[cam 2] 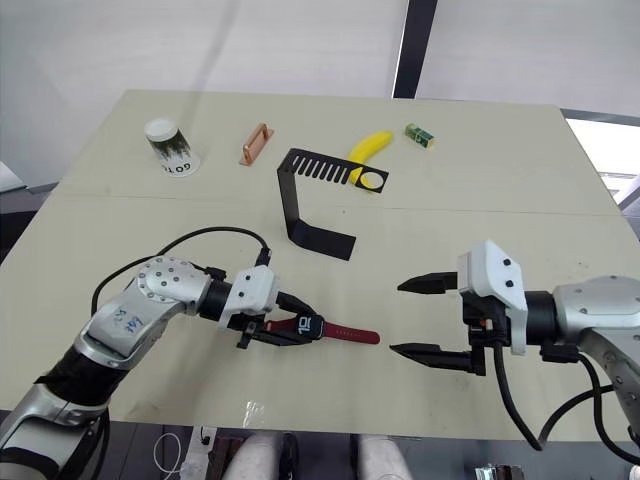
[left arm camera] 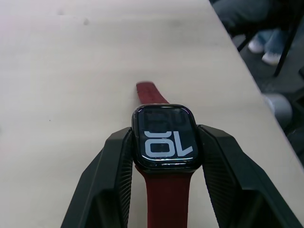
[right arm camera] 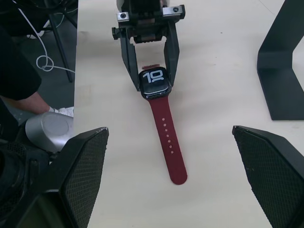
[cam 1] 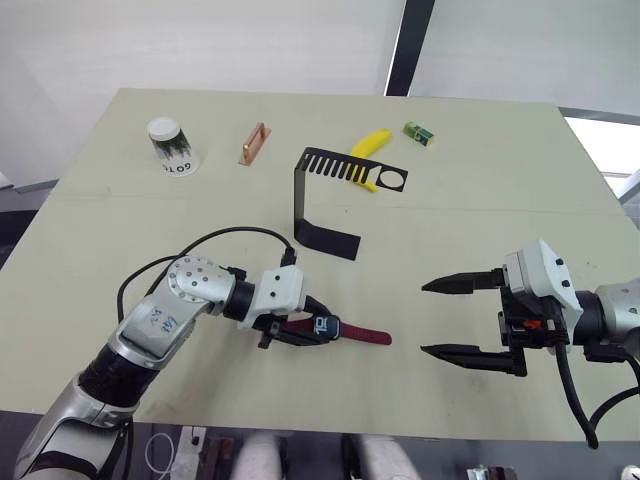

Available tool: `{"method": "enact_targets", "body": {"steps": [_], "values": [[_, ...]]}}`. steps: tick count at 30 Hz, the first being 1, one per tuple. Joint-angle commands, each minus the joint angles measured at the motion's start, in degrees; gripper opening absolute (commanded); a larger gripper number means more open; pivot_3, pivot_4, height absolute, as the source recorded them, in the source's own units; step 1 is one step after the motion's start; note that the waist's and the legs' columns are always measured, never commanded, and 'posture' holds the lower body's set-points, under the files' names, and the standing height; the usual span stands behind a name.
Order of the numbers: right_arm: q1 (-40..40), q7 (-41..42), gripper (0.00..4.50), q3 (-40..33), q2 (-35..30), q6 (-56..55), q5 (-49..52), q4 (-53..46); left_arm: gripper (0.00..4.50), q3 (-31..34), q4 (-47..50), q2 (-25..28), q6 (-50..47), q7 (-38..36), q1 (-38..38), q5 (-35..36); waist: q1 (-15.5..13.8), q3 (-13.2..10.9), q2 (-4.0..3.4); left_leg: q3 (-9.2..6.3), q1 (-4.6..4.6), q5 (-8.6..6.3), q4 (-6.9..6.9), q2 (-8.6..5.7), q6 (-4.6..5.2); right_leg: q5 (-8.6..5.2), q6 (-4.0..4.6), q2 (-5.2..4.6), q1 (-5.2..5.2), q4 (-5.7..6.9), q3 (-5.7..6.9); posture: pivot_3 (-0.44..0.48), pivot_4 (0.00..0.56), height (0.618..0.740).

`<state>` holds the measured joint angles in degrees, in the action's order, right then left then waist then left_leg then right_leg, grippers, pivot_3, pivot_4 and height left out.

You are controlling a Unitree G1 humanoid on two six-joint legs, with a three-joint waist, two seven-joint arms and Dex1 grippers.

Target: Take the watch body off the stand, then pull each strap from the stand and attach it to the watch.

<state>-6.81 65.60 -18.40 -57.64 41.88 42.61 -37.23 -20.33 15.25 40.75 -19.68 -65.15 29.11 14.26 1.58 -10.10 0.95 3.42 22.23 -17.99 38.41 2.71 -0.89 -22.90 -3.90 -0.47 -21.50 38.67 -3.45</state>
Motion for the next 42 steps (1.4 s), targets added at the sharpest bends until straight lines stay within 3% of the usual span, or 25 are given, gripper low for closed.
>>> {"method": "enact_targets", "body": {"steps": [1, 8, 20, 23, 26, 27, 29, 33, 37, 42], "values": [[1.15, 0.54, 4.42, -0.5, -1.14, -2.07, -0.5, -0.61, 1.61, -0.21, 1.65, 0.3, 3.12, 0.58, -0.86, -3.03, 0.0, 0.0, 0.0, 0.0, 0.0, 0.0, 0.0, 0.0, 0.0, 0.0, 0.0, 0.0, 0.0, 0.01, 0.0, 0.0, 0.15, 0.74], [5.43, 0.75, 4.42, -0.62, -1.86, -4.24, -1.79, -2.01, 1.61, -0.81, 5.21, -0.73, -5.08, 1.4, -3.16, -2.05, -0.01, 0.0, 0.0, -0.01, 0.01, -0.01, 0.0, 0.01, 0.02, 0.0, 0.0, 0.01, 0.0, 0.22, 0.01, 0.0, 0.15, 0.74], [9.43, 0.56, 4.42, 1.06, -1.89, -7.75, -4.73, -1.75, 1.61, -4.47, 2.65, -1.66, -4.67, 5.84, -6.13, -10.42, -0.02, 0.01, 0.0, 0.0, -0.01, -0.02, 0.07, 0.0, 0.04, 0.0, 0.0, 0.01, 0.03, 0.15, -0.01, 0.0, 0.15, 0.74], [9.62, 0.54, 4.5, 1.48, -1.68, -8.27, -5.16, -1.38, 3.0, -1.77, 3.14, -1.4, -5.81, 5.08, -6.46, -8.1, 0.0, 0.01, 0.0, 0.0, -0.02, -0.02, 0.12, 0.0, 0.04, 0.0, 0.0, 0.0, 0.03, 0.13, 0.0, 0.0, 0.15, 0.74], [10.84, 1.35, 4.5, 0.97, -1.64, -9.31, -5.73, -0.38, 4.25, 5.64, 5.48, 1.61, -5.8, 2.46, -9.36, -2.08, 0.22, 0.01, 0.01, 0.0, -0.02, -0.02, 0.12, 0.02, 0.04, 0.0, 0.0, 0.01, 0.03, 0.19, -0.01, 0.0, 0.15, 0.74], [11.21, 1.67, 4.5, 0.63, -1.68, -9.64, -5.76, 0.01, 4.39, 8.0, 6.07, 2.53, -6.16, 1.88, -10.44, -0.34, 0.3, 0.01, 0.01, 0.01, -0.02, -0.02, 0.11, 0.04, 0.04, 0.0, 0.0, 0.02, 0.01, 0.21, -0.01, 0.0, 0.15, 0.74], [12.01, 2.64, 4.5, -0.34, -1.83, -10.51, -5.85, 0.93, 4.39, 13.67, 7.44, 4.27, -7.04, 0.23, -13.1, 4.7, 0.23, 0.01, 0.0, -0.02, -0.04, -0.02, 0.09, 0.06, 0.04, 0.0, 0.0, 0.03, 0.01, 0.21, 0.0, 0.0, 0.15, 0.74], [12.72, 4.84, 4.5, -4.52, -2.49, -11.0, -4.96, 4.95, 4.39, 32.2, 9.65, 12.26, -12.83, -6.25, -23.74, 15.95, 0.25, 0.0, 0.01, -0.03, -0.04, -0.03, 0.08, 0.04, 0.05, 0.0, 0.0, -0.02, 0.05, 0.21, 0.02, 0.0, 0.15, 0.74], [13.41, 8.41, 4.5, -7.97, -3.68, -13.06, -5.96, 10.14, 4.39, 48.04, 8.4, 18.86, -13.15, -12.51, -36.97, 16.4, 0.51, 0.01, 0.01, -0.02, -0.1, -0.03, -0.05, 0.02, 0.05, -0.01, 0.02, -0.03, 0.05, 0.06, 0.03, 0.0, 0.15, 0.74], [13.37, 12.47, 4.5, -10.21, -5.31, -15.95, -7.21, 16.52, 4.39, 59.81, 2.16, 21.26, -10.73, -14.1, -43.83, 13.39, 0.05, 0.0, 0.01, -0.02, -0.17, -0.11, -0.09, -0.02, 0.19, -0.02, 0.03, -0.09, 0.18, -0.16, 0.04, 0.0, 0.15, 0.74]]}}
